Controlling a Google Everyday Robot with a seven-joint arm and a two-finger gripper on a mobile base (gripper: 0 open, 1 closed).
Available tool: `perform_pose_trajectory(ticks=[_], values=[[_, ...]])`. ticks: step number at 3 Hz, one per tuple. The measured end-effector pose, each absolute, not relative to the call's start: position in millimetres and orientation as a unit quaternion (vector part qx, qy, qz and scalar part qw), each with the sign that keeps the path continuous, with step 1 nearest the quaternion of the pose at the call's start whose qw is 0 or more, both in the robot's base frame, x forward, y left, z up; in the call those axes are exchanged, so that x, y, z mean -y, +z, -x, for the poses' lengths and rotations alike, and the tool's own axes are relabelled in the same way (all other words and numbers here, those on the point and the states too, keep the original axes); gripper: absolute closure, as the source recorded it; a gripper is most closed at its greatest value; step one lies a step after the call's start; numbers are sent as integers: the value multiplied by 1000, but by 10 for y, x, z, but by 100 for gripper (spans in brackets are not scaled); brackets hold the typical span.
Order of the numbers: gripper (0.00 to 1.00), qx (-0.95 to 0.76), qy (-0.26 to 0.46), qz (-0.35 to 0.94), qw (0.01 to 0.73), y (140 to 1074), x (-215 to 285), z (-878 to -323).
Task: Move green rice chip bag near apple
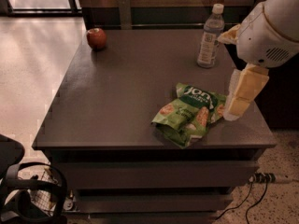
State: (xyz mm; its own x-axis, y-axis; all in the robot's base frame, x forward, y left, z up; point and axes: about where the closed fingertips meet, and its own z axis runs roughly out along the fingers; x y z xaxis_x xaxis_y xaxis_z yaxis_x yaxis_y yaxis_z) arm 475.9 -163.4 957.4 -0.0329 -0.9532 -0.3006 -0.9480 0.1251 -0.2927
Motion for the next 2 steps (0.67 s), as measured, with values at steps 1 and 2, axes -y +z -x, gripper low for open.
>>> perform_pose_trajectory(ticks=[1, 2], values=[[0, -682, 51, 699, 208, 9004, 1456, -4713], [0, -659, 78, 719, 207, 8681, 1414, -4654]])
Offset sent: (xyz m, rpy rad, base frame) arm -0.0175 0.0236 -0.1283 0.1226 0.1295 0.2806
